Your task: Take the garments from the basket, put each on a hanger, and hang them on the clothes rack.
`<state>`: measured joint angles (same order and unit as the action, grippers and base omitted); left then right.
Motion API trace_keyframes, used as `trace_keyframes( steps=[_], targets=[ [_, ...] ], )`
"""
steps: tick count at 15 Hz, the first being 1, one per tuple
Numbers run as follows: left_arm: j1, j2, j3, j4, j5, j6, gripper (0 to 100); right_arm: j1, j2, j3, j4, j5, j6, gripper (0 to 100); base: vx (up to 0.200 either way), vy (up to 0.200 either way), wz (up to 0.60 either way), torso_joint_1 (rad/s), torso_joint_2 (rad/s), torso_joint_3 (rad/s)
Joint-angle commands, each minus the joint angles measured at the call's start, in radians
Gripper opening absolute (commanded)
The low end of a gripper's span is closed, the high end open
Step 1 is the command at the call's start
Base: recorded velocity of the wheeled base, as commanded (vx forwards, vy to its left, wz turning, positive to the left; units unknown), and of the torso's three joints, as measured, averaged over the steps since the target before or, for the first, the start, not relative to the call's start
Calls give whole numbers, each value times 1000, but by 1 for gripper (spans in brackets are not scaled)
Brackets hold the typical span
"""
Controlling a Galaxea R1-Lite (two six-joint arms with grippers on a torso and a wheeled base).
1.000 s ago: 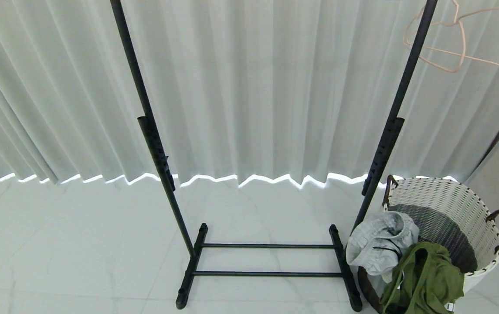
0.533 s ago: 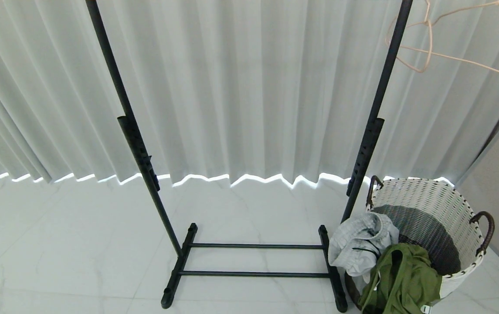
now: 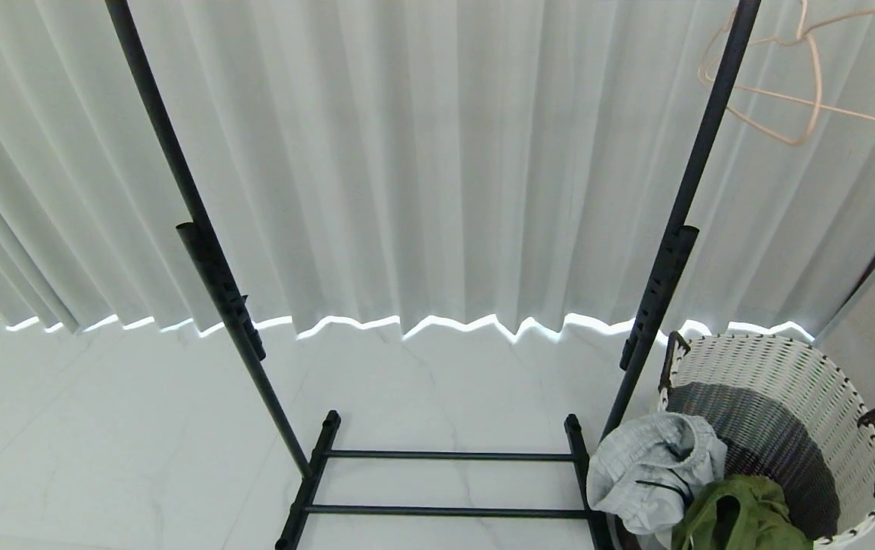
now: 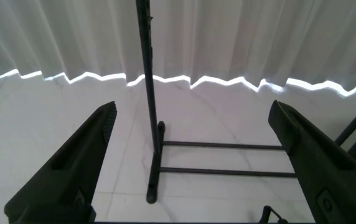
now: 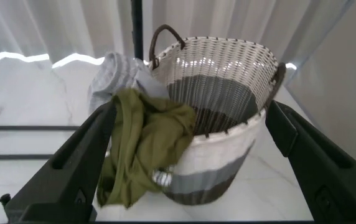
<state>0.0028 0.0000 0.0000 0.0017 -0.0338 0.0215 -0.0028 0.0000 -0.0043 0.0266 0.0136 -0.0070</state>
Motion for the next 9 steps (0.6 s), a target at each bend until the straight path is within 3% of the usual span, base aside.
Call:
trace_keyframes(
  steps=[1, 6, 7, 8, 9],
  targets=[
    [0, 0, 0, 0, 0, 2, 100, 1, 0, 0, -1, 0, -1, 100, 200, 0, 0, 2, 2, -2],
    [2, 0, 0, -2, 0, 2, 100, 0, 0, 1, -34, 2, -7, 100, 0, 0, 0, 0, 0, 0],
    [2, 0, 0, -2, 0, 9, 100, 1, 3, -40, -88, 34, 19, 100, 0, 0, 0, 0, 0, 0],
    [2, 0, 0, -2, 0, 21, 100, 7, 28, -106, -73, 75, 59, 100, 0, 0, 0, 0, 0, 0],
    [0, 0, 0, -2, 0, 44, 100, 35, 89, -181, -5, 85, 48, 100, 0, 0, 0, 0, 0, 0]
  ],
)
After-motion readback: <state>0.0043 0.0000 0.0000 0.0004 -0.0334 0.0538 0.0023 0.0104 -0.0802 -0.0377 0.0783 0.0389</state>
